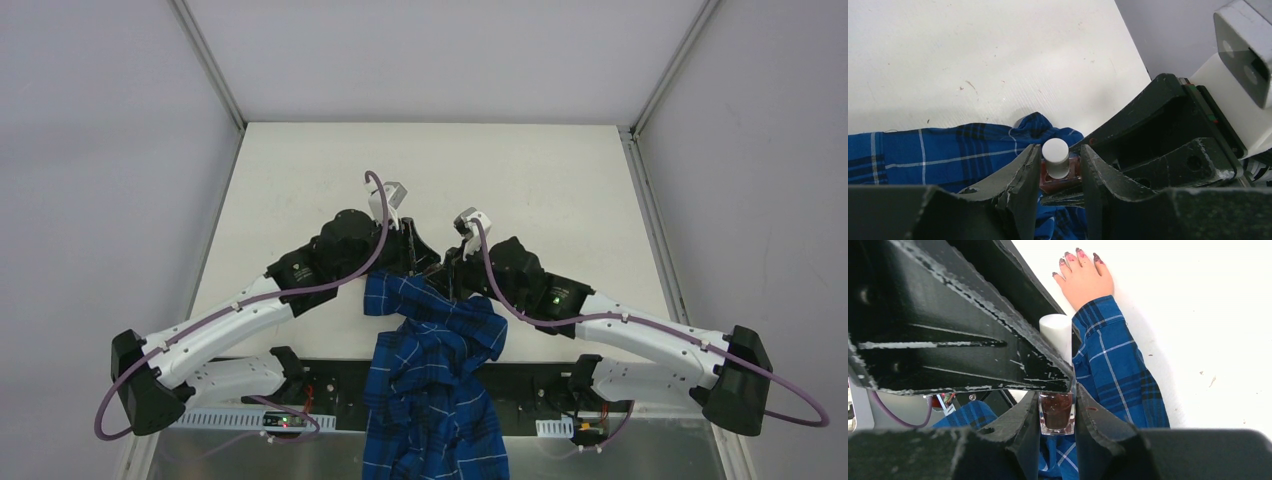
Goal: Paint the nails
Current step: Screw the nail polish bottle.
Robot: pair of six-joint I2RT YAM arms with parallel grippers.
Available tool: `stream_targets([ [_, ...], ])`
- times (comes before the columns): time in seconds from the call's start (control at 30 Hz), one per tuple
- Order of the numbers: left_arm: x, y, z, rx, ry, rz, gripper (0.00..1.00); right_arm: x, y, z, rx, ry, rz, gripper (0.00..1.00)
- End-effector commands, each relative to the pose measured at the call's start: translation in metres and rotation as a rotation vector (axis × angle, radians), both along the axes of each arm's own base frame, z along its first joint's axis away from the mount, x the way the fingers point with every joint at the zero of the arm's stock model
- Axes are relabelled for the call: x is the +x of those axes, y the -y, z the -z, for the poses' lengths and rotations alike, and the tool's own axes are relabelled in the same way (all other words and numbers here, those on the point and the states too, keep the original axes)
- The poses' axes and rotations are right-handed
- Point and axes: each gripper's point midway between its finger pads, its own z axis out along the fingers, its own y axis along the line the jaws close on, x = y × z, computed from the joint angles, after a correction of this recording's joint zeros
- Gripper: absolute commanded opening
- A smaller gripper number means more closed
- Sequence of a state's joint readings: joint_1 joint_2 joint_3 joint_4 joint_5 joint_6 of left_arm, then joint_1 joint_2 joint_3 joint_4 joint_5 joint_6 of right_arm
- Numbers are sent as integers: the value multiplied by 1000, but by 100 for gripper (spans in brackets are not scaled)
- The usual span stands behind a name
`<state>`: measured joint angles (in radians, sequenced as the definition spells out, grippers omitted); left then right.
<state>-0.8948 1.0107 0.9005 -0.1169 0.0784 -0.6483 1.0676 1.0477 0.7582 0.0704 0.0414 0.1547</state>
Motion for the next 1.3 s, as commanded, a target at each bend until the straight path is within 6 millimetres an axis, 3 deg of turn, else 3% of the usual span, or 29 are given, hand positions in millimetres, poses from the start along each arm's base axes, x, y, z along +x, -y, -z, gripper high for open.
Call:
stream_targets([
  [0.0, 0, 3, 5, -7, -26, 9, 32, 5, -6, -33, 67, 59, 5, 0],
  [0.03, 0, 4, 5, -5, -27, 11, 29, 4, -7, -32, 66, 58, 2, 0],
  [0.17, -1, 6, 4, -3, -22, 28, 0, 2, -8, -32, 80, 57, -12, 0],
  [0.37, -10, 5, 1, -16, -16, 71, 0, -2, -3, -42, 147, 26, -40, 0],
  [0.5, -24, 5, -12, -43, 24, 149, 0, -8, 5, -57, 255, -6, -116, 0],
  [0.97, -92, -2, -95, -276, 291, 486, 0, -65, 16, -126, 549, 12, -541, 0],
  [1.27, -112, 2, -121, -361, 398, 626, 0, -74, 10, -125, 553, -20, -648, 0],
])
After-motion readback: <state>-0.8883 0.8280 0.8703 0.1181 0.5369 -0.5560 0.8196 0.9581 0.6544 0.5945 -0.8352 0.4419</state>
